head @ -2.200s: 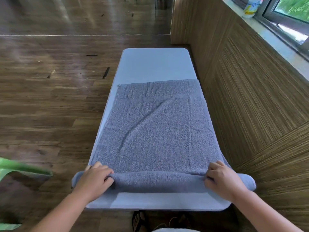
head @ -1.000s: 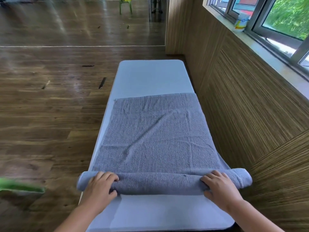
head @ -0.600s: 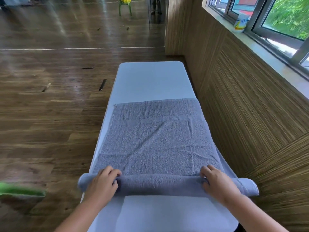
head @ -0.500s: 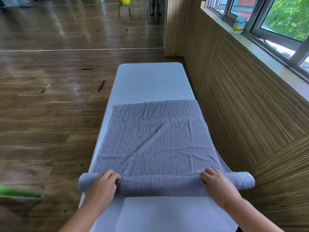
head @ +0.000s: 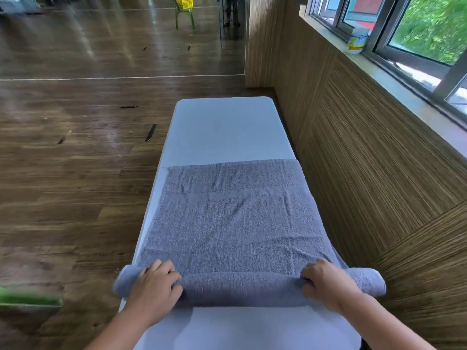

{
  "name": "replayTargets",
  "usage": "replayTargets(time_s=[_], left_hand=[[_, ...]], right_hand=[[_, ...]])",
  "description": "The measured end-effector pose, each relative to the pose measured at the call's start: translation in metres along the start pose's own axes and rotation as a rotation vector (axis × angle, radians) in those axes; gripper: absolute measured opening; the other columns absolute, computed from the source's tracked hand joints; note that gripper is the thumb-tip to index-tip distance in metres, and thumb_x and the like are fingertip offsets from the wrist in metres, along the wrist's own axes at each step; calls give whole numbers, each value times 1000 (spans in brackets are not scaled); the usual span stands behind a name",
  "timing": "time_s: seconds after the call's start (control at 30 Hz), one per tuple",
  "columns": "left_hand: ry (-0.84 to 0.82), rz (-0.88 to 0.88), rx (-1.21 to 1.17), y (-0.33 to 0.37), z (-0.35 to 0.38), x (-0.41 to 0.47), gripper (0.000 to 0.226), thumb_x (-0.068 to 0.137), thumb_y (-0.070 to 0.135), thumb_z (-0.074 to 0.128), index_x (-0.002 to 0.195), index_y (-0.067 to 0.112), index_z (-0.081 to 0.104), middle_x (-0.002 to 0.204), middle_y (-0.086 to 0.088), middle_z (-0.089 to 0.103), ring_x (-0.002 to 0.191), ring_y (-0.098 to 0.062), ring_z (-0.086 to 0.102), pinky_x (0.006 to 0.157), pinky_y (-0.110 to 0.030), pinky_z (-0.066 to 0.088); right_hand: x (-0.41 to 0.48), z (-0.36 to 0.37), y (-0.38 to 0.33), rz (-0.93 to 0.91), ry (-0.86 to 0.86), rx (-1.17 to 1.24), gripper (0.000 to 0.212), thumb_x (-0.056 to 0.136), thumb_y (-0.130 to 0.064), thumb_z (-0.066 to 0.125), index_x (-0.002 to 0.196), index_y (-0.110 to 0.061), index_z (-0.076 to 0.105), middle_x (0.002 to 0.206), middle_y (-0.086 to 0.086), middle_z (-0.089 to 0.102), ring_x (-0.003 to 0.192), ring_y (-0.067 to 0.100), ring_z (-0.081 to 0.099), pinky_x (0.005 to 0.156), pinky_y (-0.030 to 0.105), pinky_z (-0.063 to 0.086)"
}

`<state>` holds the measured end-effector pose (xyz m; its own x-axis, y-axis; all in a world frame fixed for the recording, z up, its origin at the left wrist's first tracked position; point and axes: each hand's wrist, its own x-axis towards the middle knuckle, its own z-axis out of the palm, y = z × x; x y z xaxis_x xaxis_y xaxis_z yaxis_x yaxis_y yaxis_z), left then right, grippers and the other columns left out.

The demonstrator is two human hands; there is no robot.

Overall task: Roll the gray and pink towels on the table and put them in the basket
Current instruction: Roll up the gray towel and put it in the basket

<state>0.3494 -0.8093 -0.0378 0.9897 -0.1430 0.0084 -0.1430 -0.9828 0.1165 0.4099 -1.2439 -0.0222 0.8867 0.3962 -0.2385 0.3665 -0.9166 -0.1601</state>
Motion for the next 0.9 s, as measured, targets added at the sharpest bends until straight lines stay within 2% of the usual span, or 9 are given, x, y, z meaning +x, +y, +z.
replayTargets(time_s=[0.1,0.13,0.23,0.33,0.43,0.6,0.7,0.83,0.9], left_hand=[[7,-58,-26,2,0,7,29,71,34,55,99,35,63,90,12,52,83,-19,54,66,-37,51],[5,-70,-57,3,0,9,34,72,29,61,105,37,59,95,12,52,85,-18,54,69,-37,53],[22,-5,-90,6,2,7,32,73,16,61,97,37,56,101,17,49,89,-15,51,73,-36,52],[-10,32,-87,11,3,2,34,72,34,53,104,37,66,111,24,57,102,-10,54,81,-35,52],[-96,16,-43,15,2,4,54,57,58,67,107,39,64,110,25,60,105,-7,55,86,-37,51],[-40,47,-6,14,0,12,19,60,47,57,74,35,59,76,22,54,82,-9,50,74,-33,44],[-24,58,10,12,-3,15,15,65,46,57,64,31,54,76,20,48,81,-10,48,72,-34,41],[24,6,-62,18,-5,23,11,71,35,57,82,33,53,88,15,46,86,-15,49,71,-36,46],[24,39,-146,21,0,24,15,79,27,52,92,34,55,95,16,50,90,-14,51,72,-34,51]], right_hand=[[3,2,1,69,98,126,5,78,-24,57,80,-25,61,83,-8,57,75,22,62,56,30,37],[1,2,1,90,144,167,12,76,-17,63,80,-27,58,80,-8,54,70,22,61,53,31,37],[-6,8,4,21,175,137,12,77,-21,60,86,-28,57,86,-10,52,81,19,57,64,34,49],[-13,10,4,-55,115,52,35,67,-35,60,101,-26,64,99,-13,60,96,14,55,82,29,53],[-10,13,-1,-53,149,-10,26,61,-41,60,86,-32,61,87,-18,59,87,13,55,69,28,48],[-4,4,-1,-77,185,-44,16,57,-44,53,60,-28,54,60,-18,52,66,11,48,56,22,32],[1,4,1,-81,181,8,17,64,-39,51,58,-25,57,60,-14,54,66,13,49,52,26,36],[4,8,-3,21,214,153,7,74,-21,59,79,-26,59,82,-7,54,70,20,57,57,36,47],[-1,11,-7,-17,208,128,14,75,-18,63,82,-28,56,84,-9,52,76,18,54,61,35,49]])
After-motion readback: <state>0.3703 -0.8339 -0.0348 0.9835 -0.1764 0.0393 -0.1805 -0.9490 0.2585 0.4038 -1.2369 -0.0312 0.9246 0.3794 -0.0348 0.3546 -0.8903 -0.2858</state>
